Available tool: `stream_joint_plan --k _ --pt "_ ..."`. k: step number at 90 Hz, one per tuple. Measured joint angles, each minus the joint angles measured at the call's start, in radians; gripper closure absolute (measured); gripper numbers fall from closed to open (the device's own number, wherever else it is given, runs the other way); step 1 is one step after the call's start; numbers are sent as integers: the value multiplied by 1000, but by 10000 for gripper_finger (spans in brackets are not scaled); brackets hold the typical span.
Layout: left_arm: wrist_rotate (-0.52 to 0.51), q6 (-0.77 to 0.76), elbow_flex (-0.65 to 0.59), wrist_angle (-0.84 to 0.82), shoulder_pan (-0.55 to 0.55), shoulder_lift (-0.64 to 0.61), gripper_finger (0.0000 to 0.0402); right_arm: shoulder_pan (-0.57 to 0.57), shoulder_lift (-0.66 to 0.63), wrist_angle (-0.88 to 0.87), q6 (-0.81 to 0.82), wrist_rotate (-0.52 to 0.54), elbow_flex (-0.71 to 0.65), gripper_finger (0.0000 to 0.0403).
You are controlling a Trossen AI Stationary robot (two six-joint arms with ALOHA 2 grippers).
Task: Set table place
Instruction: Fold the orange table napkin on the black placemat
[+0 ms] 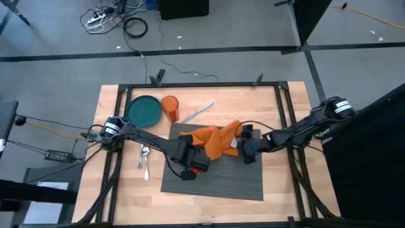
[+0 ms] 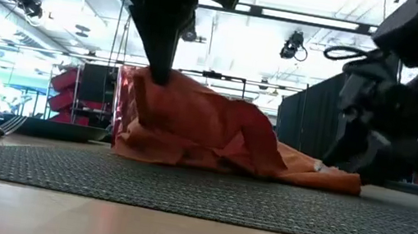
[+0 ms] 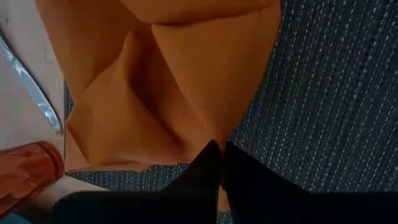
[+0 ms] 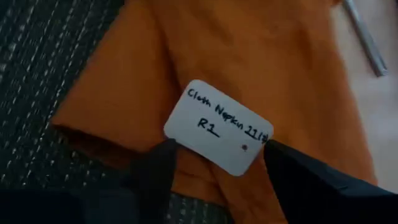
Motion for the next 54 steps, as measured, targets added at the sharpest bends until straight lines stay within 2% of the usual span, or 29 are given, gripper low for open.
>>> stream_joint_plan --k 17,30,41,54 --pt "-3 15 0 3 0 -1 402 -2 31 21 -72 223 0 200" --pt "-5 18 0 4 0 -1 402 15 -13 10 -121 405 5 210" --pt "-5 18 0 3 0 -1 402 31 -89 -69 -151 370 25 214" --pt "-5 19 0 4 -2 -1 402 -54 -164 -200 154 198 25 219"
